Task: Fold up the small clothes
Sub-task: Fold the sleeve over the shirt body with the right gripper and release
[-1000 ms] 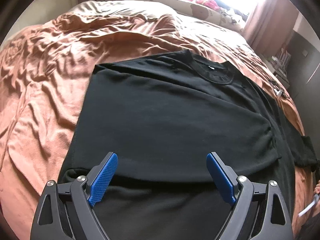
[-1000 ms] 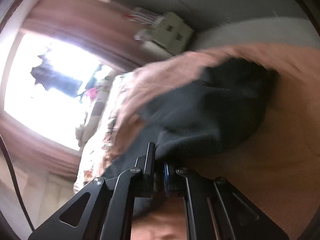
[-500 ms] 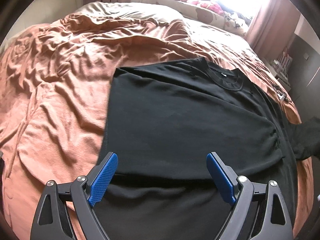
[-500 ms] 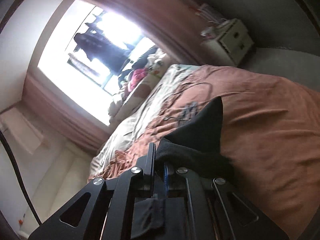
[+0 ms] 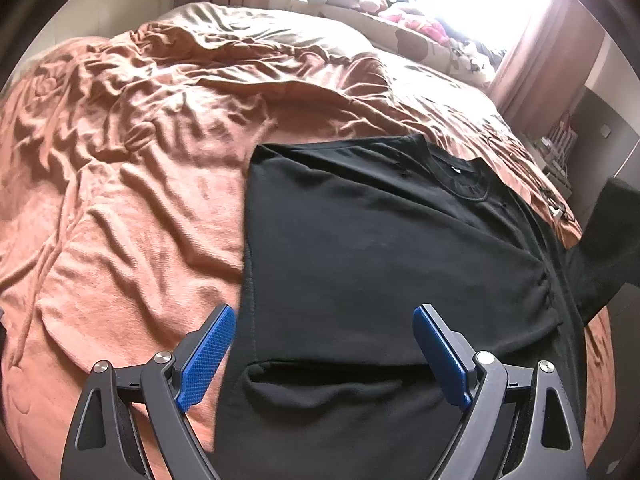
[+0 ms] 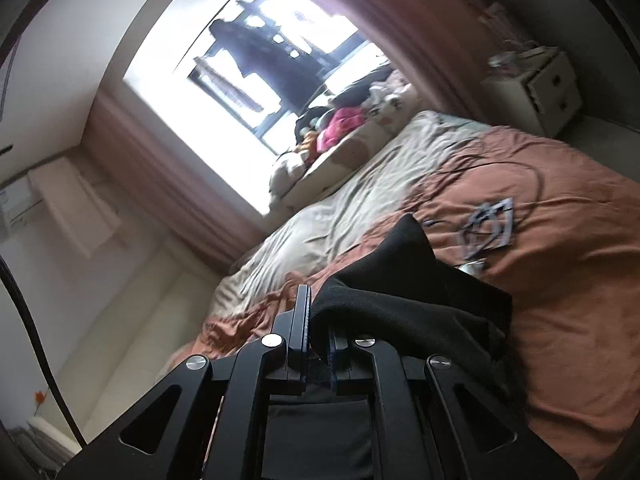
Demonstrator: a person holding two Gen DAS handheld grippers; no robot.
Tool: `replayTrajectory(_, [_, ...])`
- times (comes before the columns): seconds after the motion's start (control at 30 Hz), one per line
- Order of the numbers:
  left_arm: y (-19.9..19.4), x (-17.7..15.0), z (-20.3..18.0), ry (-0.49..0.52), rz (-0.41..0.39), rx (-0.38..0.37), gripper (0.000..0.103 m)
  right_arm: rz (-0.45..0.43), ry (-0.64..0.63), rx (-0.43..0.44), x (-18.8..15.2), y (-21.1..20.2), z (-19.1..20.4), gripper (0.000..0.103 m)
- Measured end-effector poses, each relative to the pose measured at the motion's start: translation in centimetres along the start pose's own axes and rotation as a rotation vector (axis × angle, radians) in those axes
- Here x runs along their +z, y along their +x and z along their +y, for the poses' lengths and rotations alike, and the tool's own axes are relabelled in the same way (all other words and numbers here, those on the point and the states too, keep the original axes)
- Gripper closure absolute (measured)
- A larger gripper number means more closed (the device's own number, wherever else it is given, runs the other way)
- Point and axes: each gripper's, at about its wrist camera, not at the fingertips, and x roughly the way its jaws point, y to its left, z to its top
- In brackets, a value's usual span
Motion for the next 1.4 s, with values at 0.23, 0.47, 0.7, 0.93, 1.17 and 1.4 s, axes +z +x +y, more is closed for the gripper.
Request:
replayTrajectory(0.23, [-0.3,-0.1,0.9,0.013,-0.003,-0.006,0.012,0.081,-0.036,0.028,-0.1,5.9,0.9,0.099])
replayTrajectory(0.47, [-0.1,-0.5,1.3,0.016,0.002,-0.019,0.012,0.183,-0.074,0.032,-2.3,12.4,1.9,0.099])
replayTrajectory(0.7, [-0.3,-0.6,1.3,0.043,0.008,-0.028,0.012,0.376,-0.16,-0.062,-7.0,18.5,1.9,0.096])
replayTrajectory(0.93, [-0.3,-0.6,1.2,0.04,0.014,-0.03,0.012,0.543,-0.213,-0.111,-9.4,21.0,-0.1,0.026])
replayTrajectory(1.17, [-1.1,-0.3,-0.4,0.062,0.008,-0.037,0.012,0.642,-0.252,-0.094,-11.3,17.5,1.1,0.023])
replayTrajectory(1.4, [-1.8,0.4,-4.2,0.106,-0.006,-0.054,0.012,0.553,-0.186,-0.135,-9.9,11.2,-2.6,0.023])
